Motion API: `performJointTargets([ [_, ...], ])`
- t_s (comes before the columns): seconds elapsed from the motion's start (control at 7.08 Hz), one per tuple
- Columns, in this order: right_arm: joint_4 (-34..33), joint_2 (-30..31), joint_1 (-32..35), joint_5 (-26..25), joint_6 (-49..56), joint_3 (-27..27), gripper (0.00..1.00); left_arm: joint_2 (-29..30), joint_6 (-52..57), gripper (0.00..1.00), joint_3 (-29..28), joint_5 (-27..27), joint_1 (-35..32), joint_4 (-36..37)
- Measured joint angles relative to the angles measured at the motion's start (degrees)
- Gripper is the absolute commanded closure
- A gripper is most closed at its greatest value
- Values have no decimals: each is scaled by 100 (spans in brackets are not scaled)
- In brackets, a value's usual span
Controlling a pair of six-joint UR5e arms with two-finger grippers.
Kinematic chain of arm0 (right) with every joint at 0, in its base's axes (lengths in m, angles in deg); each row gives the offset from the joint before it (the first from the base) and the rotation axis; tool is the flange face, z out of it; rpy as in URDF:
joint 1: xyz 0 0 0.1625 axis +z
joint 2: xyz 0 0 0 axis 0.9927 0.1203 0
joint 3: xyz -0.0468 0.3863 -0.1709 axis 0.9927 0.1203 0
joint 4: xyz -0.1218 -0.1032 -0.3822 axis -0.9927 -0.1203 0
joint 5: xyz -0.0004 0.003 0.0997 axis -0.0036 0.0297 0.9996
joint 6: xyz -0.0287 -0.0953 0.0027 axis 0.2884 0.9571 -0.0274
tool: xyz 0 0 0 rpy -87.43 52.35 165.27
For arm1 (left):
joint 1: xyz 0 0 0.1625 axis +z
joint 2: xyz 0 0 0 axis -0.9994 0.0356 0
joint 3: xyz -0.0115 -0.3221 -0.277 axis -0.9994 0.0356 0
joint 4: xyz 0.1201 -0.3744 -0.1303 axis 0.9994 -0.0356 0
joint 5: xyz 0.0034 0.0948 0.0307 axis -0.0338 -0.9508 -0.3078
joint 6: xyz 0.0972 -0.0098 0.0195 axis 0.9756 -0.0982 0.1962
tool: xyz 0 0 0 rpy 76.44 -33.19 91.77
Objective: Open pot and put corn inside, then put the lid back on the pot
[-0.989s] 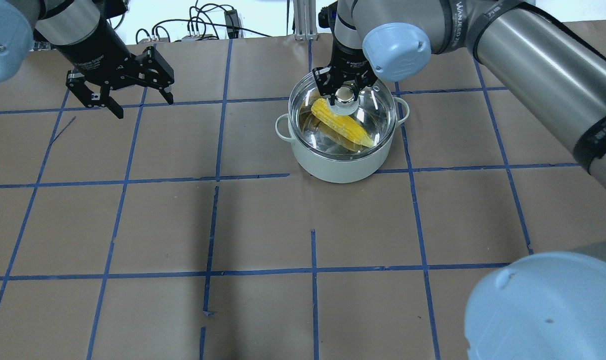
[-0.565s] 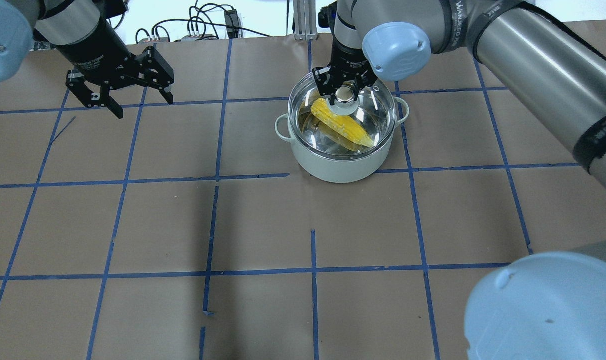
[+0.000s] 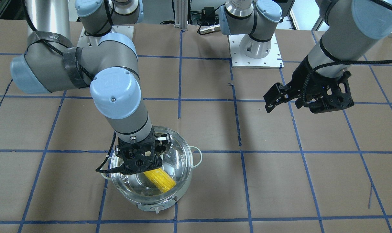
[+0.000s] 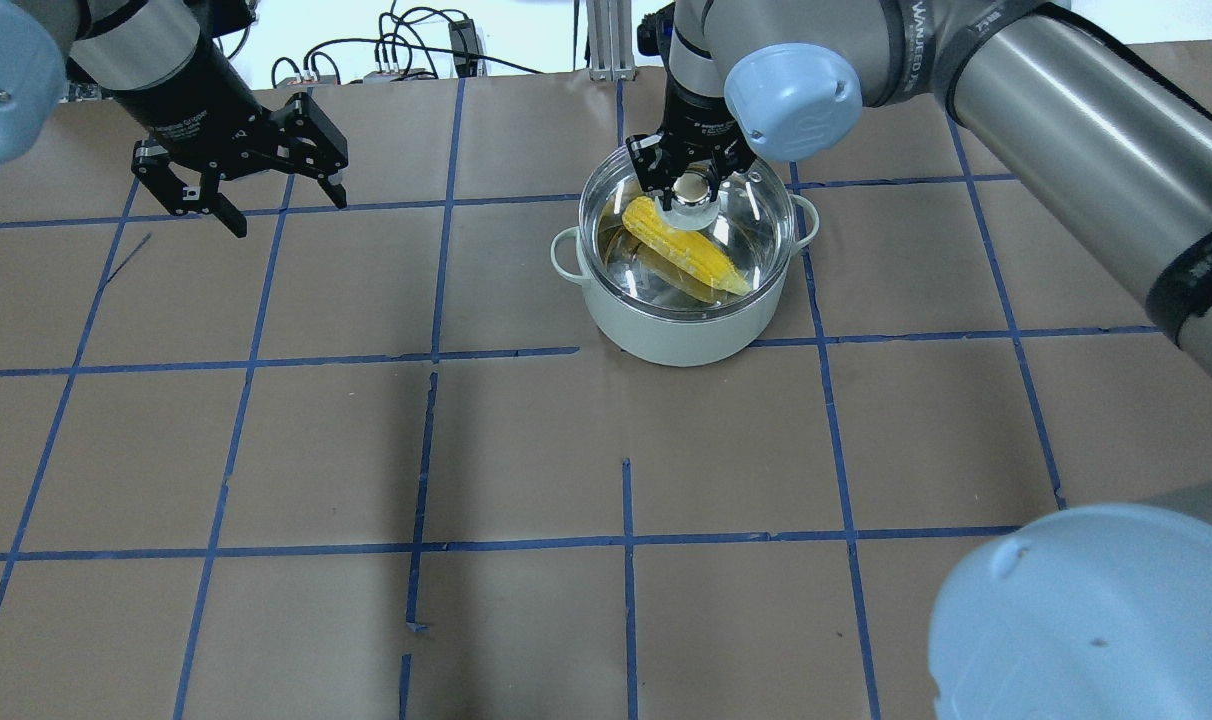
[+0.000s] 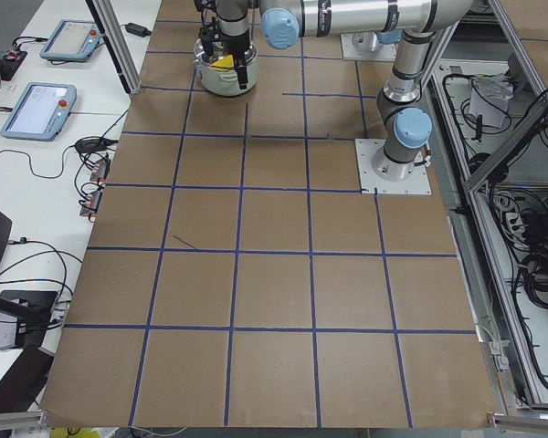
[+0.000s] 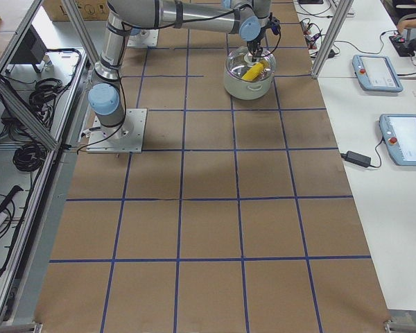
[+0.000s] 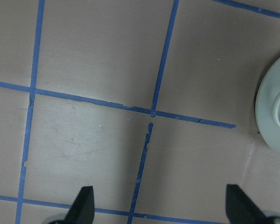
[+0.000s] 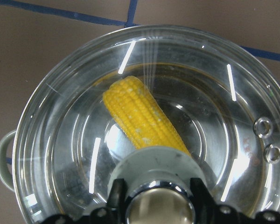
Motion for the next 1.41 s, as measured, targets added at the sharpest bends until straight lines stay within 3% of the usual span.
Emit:
performJointTargets([
  [0.42,6,-13,0,-15,19,19,78,0,-2,0,0,5,0,0],
  [0.56,7,-18,0,-15,21,22,62,2,-2,0,0,9,2,0],
  [0.71,5,-20,0,-14,20,23,38,11,-3,0,0,11,3,0],
  [0.85,7,-21,0,-4,20,23,28,20,-2,0,0,12,2,0],
  [1.41,9,-24,0,28,-7,8,24,26,-2,0,0,1,-5,-6],
])
